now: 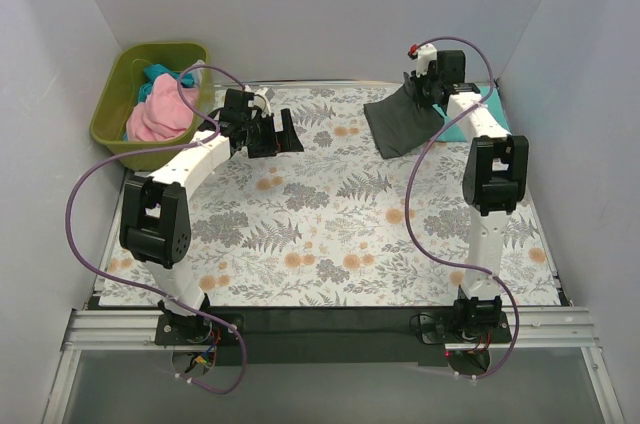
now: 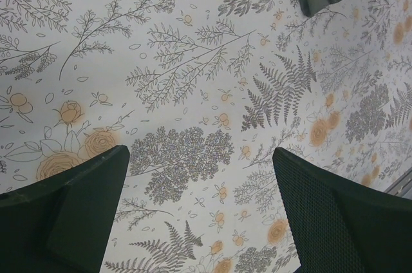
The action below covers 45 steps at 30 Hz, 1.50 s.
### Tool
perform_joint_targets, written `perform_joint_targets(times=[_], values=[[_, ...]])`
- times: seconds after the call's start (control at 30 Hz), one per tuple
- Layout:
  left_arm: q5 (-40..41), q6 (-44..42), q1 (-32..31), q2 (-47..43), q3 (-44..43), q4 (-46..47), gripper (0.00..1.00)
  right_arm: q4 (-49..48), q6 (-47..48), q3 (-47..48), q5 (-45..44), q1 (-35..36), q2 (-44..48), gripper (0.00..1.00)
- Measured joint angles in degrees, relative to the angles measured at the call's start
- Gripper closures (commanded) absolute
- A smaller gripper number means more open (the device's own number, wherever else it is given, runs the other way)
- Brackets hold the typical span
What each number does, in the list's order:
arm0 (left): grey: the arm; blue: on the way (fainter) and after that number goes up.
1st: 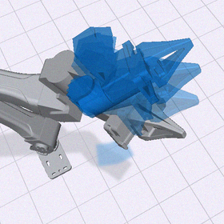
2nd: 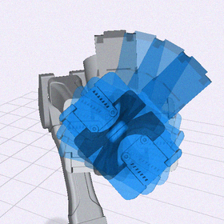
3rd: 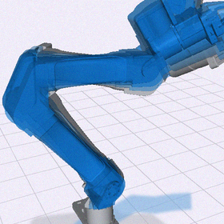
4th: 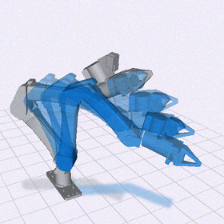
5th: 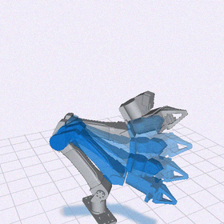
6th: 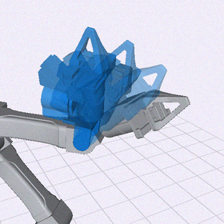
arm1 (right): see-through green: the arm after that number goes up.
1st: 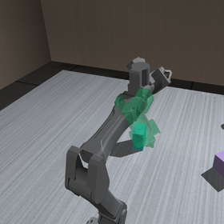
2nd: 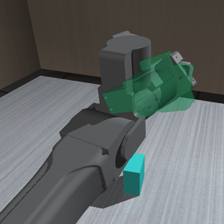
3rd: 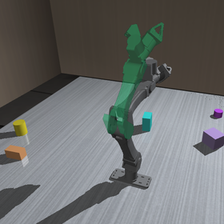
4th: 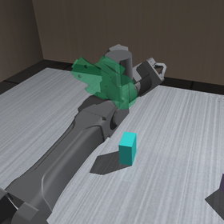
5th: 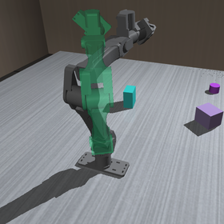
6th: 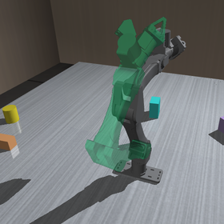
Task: Fold and stack the t-shirts
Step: Neatly place the folded tshirt to the corner
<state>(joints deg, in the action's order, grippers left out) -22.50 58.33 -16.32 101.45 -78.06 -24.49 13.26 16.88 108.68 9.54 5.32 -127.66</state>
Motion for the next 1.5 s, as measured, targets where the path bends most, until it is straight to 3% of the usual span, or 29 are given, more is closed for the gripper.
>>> perform_joint_targets(times=[0.43, 1.5], values=[[-1.16, -0.35, 0.0, 0.02, 0.0, -0.39, 0.13, 3.96, 5.62, 7.82, -0.61, -2.89, -0.59, 0.99], [-3.89, -0.22, 0.0, 2.05, -0.02, -0.55, 0.13, 10.4, 5.66, 15.85, 2.05, -9.92, -0.76, 0.99]])
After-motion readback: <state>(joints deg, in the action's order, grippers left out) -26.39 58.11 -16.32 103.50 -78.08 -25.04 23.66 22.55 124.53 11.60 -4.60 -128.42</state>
